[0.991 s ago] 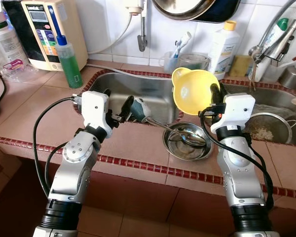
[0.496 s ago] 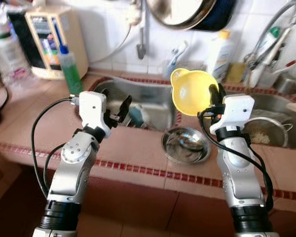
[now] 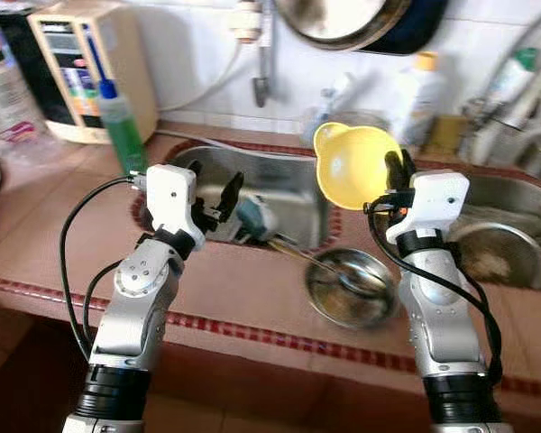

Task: Kitchen organization

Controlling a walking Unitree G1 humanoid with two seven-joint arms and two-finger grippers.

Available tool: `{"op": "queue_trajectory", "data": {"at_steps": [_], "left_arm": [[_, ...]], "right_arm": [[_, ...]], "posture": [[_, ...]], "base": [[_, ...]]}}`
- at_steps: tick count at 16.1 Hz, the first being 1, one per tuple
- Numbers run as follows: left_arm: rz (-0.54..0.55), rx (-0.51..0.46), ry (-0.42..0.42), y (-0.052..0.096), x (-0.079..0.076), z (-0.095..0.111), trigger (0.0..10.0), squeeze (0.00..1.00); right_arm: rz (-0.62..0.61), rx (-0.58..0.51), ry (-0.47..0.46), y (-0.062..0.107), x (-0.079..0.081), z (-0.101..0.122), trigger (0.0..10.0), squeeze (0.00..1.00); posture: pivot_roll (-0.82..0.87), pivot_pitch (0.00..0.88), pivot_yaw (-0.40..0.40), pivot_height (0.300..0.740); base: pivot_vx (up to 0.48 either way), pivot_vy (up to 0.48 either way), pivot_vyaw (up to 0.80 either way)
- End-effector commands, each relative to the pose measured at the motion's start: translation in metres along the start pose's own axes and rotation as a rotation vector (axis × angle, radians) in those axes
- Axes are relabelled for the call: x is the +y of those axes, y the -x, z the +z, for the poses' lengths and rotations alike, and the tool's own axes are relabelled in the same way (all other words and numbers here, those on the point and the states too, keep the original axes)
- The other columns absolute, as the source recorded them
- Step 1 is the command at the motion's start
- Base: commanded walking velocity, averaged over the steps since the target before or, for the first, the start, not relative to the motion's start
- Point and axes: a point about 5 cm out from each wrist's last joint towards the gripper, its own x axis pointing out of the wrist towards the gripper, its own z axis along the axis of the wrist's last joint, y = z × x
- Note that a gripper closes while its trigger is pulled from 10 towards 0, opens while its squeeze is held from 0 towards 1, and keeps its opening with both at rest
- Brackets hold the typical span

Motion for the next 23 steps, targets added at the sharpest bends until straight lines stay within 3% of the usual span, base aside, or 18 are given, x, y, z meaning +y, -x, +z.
{"op": "queue_trajectory", "data": {"at_steps": [1,15,20,23], "left_arm": [[0.005,-0.015,-0.004,0.000,0.002,0.005,10.0,0.00],[0.016,-0.006,-0.003,-0.002,0.001,0.005,10.0,0.00],[-0.095,0.066,-0.022,-0.002,-0.008,0.015,10.0,0.00],[-0.217,0.068,-0.063,0.002,-0.024,0.027,10.0,0.00]], "right_arm": [[0.009,-0.040,-0.011,-0.002,0.002,0.008,10.0,0.00],[0.021,-0.039,-0.015,-0.004,0.003,0.008,10.0,0.00],[0.001,0.036,-0.054,-0.016,-0.017,0.005,10.0,0.00],[-0.048,0.101,-0.101,-0.030,-0.034,0.005,10.0,0.00]], "posture": [[-0.16,0.000,0.020,0.740],[-0.16,0.000,0.018,0.740],[-0.15,0.022,0.016,0.740],[-0.14,0.044,0.019,0.740]], "base": [[0.292,0.000,0.00],[0.248,0.000,0.00],[0.000,0.000,0.00],[0.000,0.000,0.00]]}}
